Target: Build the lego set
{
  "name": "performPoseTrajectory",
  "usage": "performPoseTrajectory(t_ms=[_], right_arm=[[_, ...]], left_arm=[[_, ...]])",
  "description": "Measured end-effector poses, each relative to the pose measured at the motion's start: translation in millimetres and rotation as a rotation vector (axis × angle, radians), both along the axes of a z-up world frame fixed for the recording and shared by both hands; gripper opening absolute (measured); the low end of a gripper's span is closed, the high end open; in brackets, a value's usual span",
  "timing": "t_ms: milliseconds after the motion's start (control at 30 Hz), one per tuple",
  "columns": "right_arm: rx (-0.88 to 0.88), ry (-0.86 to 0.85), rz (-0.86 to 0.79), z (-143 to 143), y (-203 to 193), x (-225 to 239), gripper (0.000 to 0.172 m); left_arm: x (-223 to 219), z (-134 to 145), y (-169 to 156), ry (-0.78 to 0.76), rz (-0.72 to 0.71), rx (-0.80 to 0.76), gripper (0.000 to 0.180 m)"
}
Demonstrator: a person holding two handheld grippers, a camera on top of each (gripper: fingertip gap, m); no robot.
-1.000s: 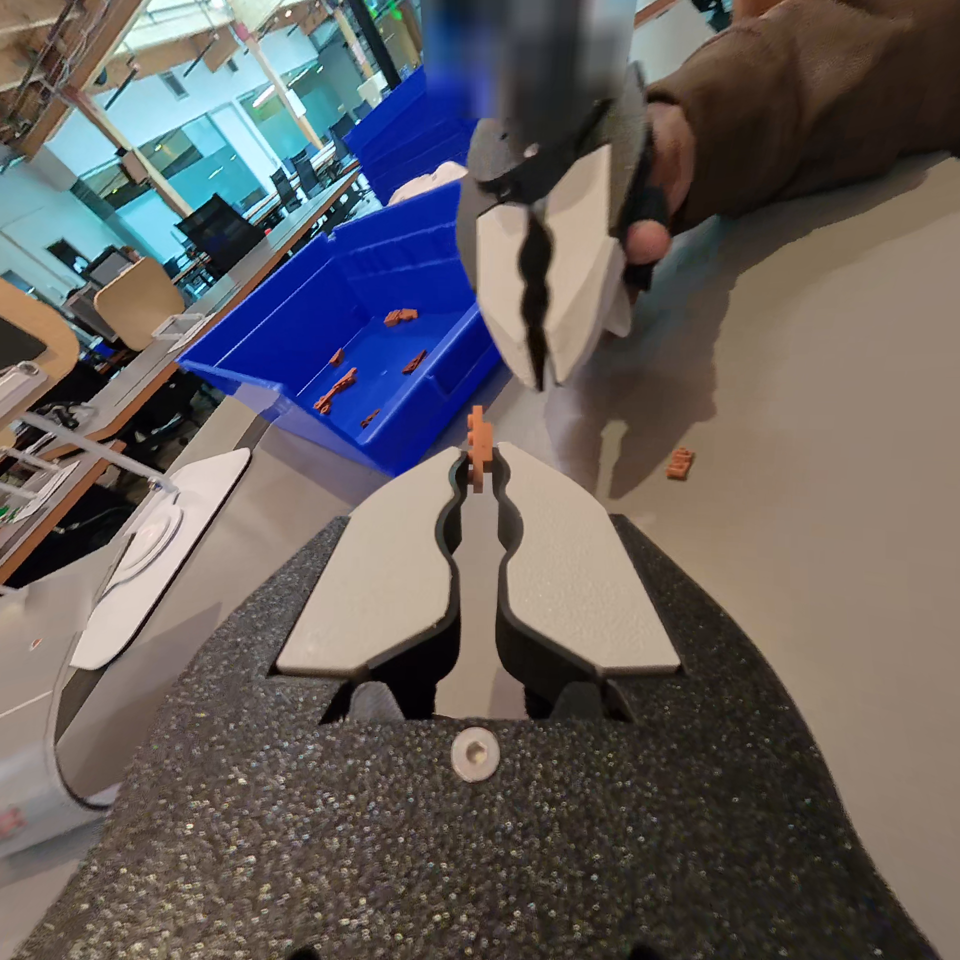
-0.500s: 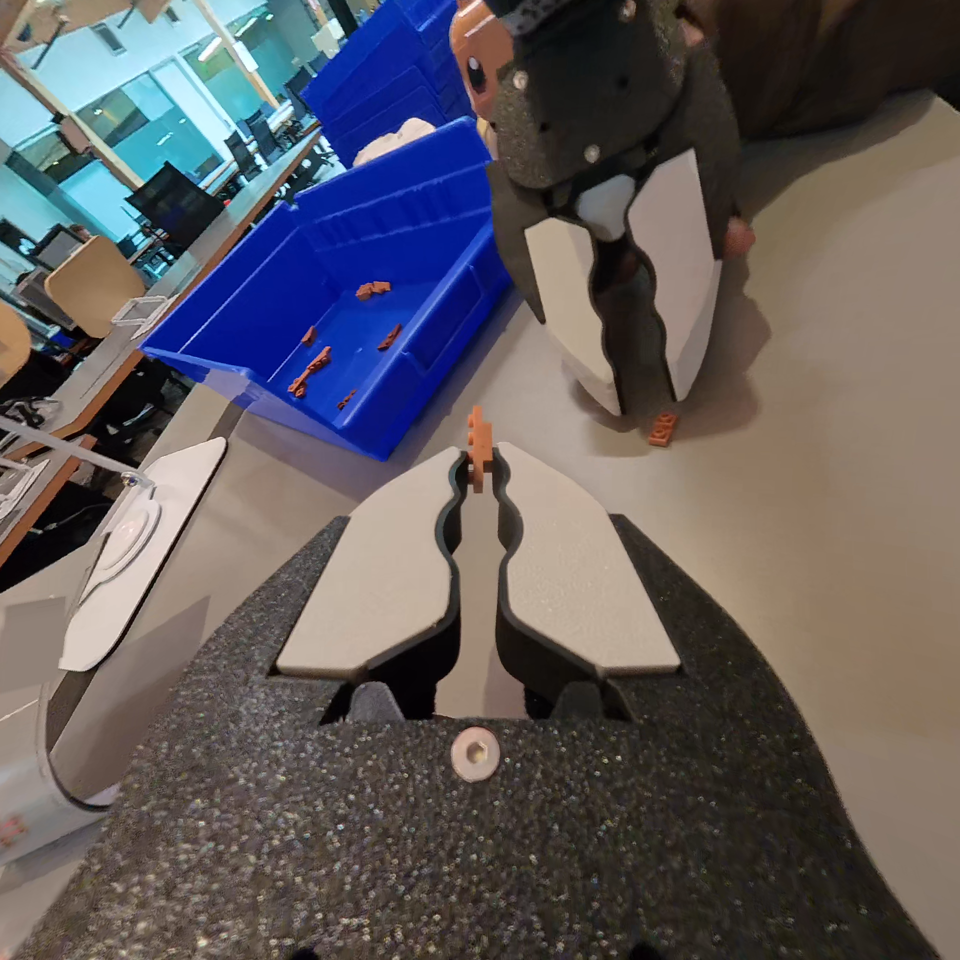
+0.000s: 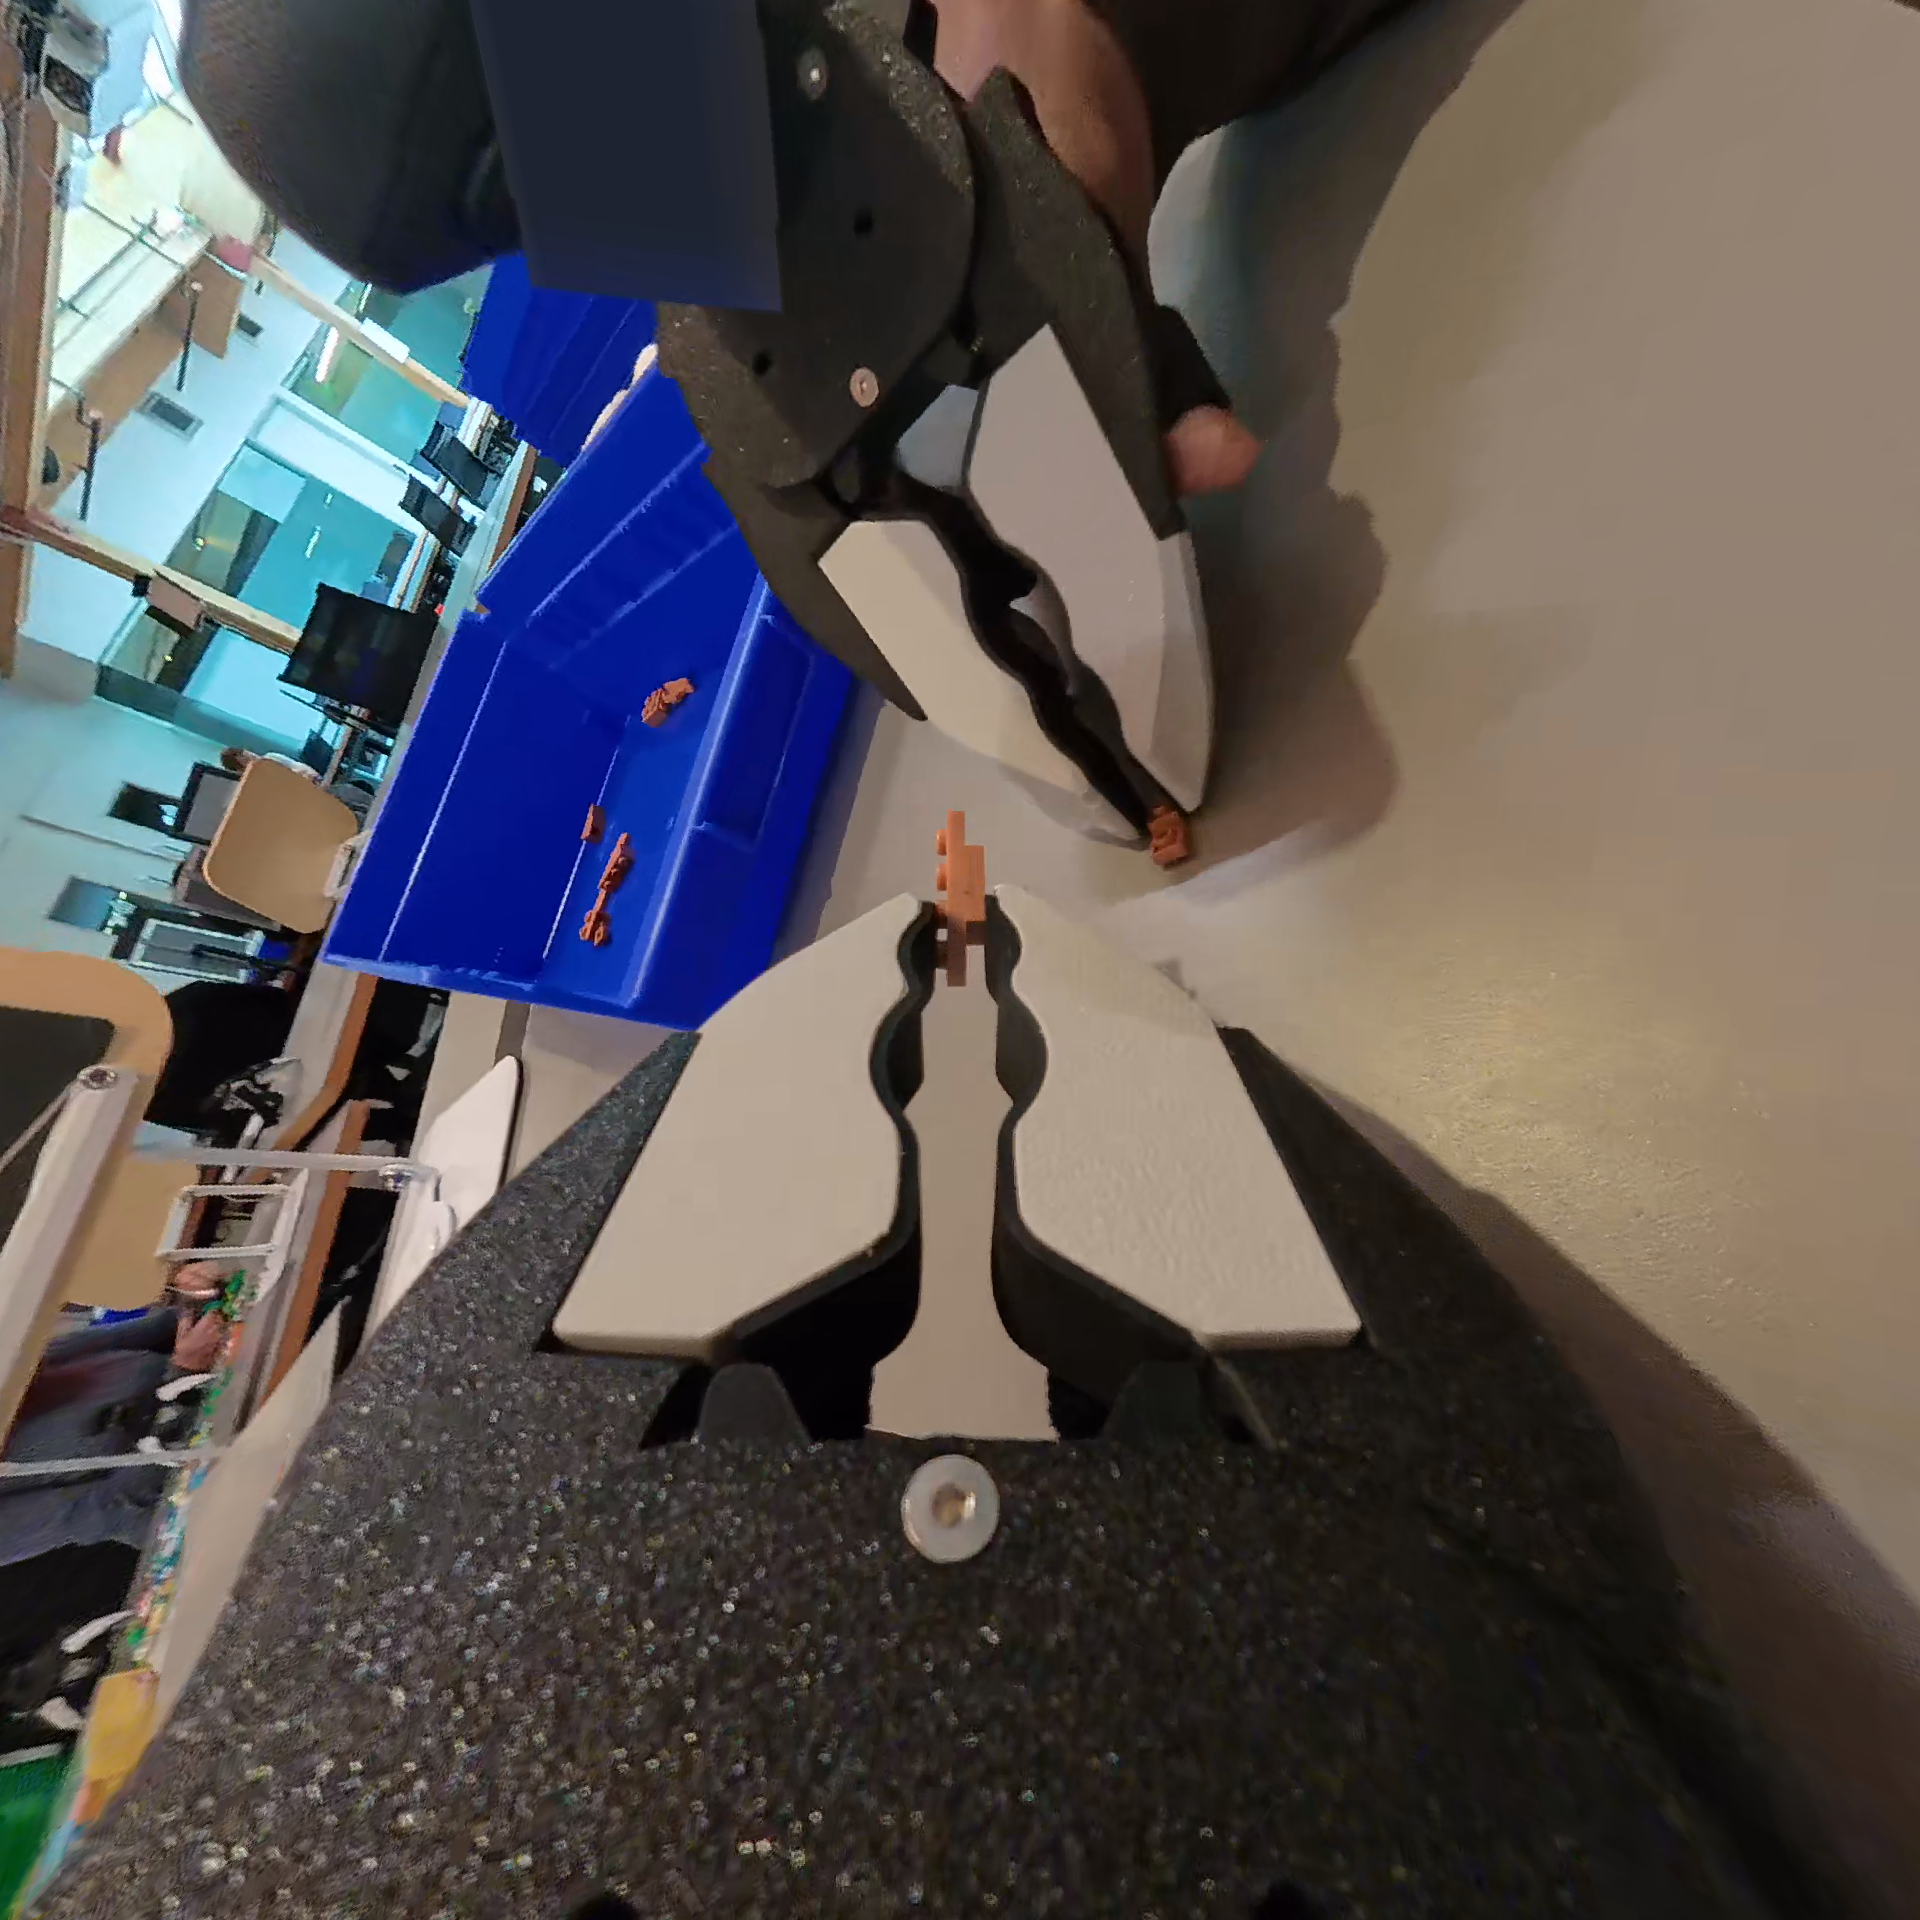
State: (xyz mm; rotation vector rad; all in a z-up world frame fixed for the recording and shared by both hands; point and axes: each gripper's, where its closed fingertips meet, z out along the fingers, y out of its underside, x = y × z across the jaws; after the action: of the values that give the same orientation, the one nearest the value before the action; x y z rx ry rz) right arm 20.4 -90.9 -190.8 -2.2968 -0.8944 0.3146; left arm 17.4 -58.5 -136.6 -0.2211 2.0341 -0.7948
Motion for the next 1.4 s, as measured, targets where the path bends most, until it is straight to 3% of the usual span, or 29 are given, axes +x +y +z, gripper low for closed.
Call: performPoseTrajectory(t_ms=[100, 300, 433, 667, 1400], right_arm=[[-0.009, 0.036, 0.007, 2, 0, -3, 0.007], [-0.03, 0.34, 0.037, 25, -3, -11, 0.008], [-0.041, 0.422, 0.044, 32, -4, -11, 0.007], [-0.059, 0.434, 0.045, 31, -5, -10, 0.007], [-0.056, 0.511, 0.018, 38, 2, -10, 0.007]], left_arm=[[-1, -3, -3, -0.015, -0.013, 0.055, 0.008], [-5, -8, -13, -0.065, -0.056, 0.175, 0.008], [-5, -11, -20, -0.111, -0.073, 0.259, 0.008], [-3, -18, -25, -0.141, -0.089, 0.343, 0.008], [3, -17, -30, -0.207, -0.062, 0.41, 0.011]])
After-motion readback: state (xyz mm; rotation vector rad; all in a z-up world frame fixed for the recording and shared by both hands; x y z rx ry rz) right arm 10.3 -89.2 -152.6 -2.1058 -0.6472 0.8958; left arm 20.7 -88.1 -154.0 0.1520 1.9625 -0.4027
